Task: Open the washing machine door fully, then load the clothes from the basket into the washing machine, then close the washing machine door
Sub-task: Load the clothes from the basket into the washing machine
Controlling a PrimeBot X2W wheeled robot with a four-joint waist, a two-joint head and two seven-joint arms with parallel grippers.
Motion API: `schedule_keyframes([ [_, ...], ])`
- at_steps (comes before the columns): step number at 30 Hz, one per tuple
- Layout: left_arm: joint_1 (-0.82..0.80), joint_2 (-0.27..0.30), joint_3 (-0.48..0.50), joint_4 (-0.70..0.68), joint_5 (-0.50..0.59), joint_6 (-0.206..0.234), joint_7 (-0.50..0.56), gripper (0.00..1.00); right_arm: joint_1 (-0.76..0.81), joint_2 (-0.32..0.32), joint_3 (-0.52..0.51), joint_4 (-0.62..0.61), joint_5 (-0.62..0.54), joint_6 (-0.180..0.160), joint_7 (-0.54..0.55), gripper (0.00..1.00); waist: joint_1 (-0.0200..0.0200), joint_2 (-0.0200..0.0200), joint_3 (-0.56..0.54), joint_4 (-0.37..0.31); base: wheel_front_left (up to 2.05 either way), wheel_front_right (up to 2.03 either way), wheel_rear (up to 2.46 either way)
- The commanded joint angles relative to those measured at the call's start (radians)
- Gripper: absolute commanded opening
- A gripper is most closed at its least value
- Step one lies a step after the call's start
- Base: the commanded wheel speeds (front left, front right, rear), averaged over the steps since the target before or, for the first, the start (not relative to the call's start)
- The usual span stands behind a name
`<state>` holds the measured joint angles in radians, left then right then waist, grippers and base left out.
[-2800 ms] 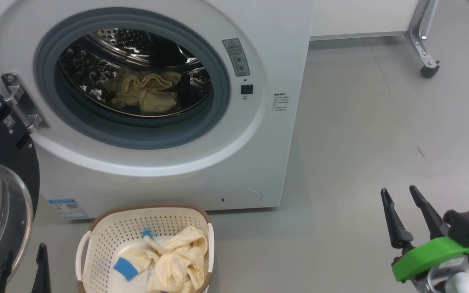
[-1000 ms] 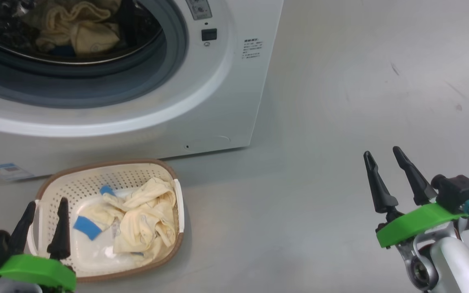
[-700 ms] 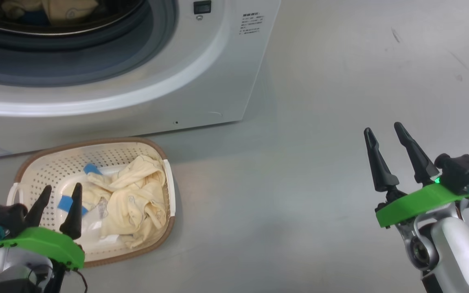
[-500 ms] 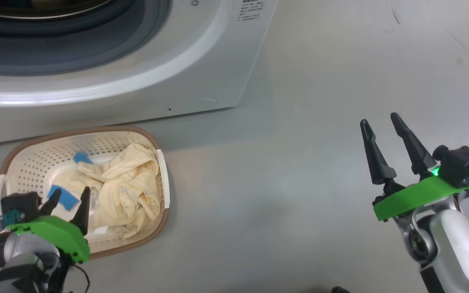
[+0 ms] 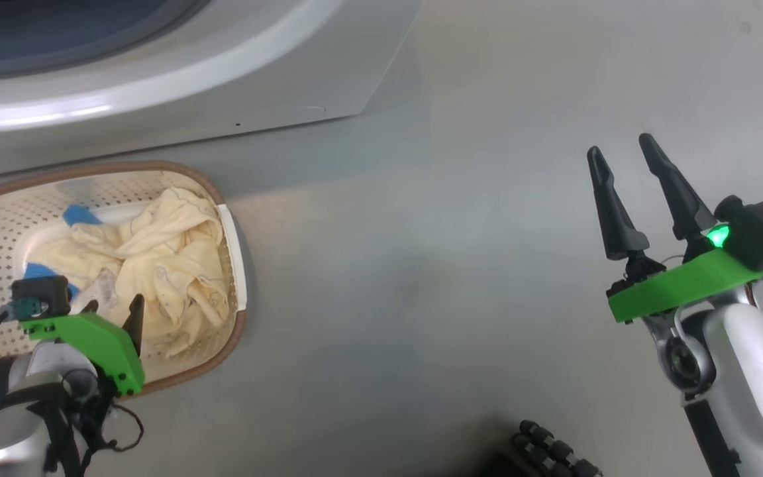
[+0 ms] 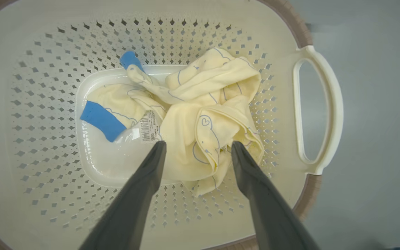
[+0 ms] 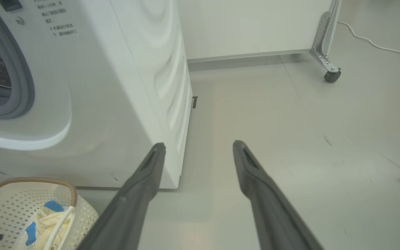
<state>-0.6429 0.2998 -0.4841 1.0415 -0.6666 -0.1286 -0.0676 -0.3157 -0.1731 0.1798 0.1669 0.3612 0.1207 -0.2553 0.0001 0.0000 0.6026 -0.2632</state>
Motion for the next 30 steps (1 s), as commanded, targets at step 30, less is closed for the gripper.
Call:
schedule_keyframes([
  [30,-0.286,0.130,-0.222,0.103,-0.203,-0.002,0.024,1.00,-0.085,-0.005,0.025,-0.087,-0.017,0.010,-0.006,1.00,-0.0001,0.0000,0.347,-0.077,0.00,0.00,0.00],
])
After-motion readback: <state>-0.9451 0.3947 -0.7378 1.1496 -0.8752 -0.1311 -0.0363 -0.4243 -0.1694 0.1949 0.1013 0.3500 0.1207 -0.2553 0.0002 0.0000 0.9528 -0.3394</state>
